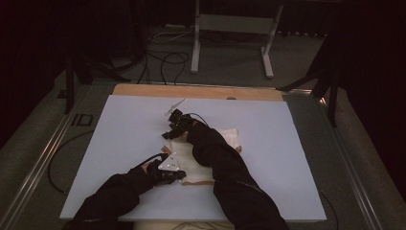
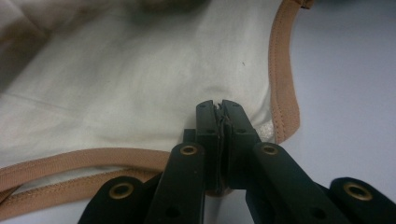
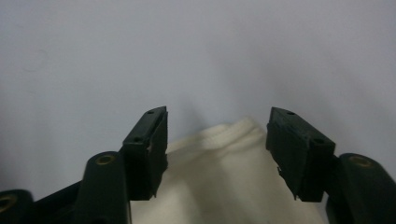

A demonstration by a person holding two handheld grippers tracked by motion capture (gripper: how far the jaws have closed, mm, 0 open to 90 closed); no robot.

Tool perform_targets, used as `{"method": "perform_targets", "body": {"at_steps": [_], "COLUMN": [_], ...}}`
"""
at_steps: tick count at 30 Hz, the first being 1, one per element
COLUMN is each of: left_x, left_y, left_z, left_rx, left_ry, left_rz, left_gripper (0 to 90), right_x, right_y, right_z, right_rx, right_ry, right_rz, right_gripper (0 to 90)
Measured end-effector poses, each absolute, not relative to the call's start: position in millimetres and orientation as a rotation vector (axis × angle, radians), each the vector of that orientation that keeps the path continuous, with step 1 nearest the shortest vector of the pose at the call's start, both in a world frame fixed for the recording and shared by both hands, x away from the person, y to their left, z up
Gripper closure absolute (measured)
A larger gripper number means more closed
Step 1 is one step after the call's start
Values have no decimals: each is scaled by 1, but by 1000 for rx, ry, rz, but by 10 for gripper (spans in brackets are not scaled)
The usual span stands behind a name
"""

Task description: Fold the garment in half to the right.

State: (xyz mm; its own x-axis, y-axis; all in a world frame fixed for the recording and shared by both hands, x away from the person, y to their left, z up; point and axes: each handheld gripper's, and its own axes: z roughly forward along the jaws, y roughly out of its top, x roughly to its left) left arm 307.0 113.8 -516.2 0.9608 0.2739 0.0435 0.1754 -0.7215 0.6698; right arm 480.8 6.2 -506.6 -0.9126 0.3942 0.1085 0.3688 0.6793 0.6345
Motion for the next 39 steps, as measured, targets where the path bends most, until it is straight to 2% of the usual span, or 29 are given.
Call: {"method": "perform_targets", "body": {"at_steps": [8, 14, 39], "left_x": [306, 306, 306], "left_y": [113, 112, 102], "left_z": [-515, -515, -495], "left_rx": [2403, 2401, 2388], "left_ry": [311, 321, 292], "left_rz": [192, 192, 186], "left_gripper": [879, 880, 883], "right_x": [480, 479, 470], "right_y": [7, 7, -23], "right_z": [-513, -512, -479], "right_rx": [617, 604, 551], "right_ry": [2840, 2837, 2734], "right_rz": [1007, 966, 1049], "right_gripper": [567, 875, 897]}}
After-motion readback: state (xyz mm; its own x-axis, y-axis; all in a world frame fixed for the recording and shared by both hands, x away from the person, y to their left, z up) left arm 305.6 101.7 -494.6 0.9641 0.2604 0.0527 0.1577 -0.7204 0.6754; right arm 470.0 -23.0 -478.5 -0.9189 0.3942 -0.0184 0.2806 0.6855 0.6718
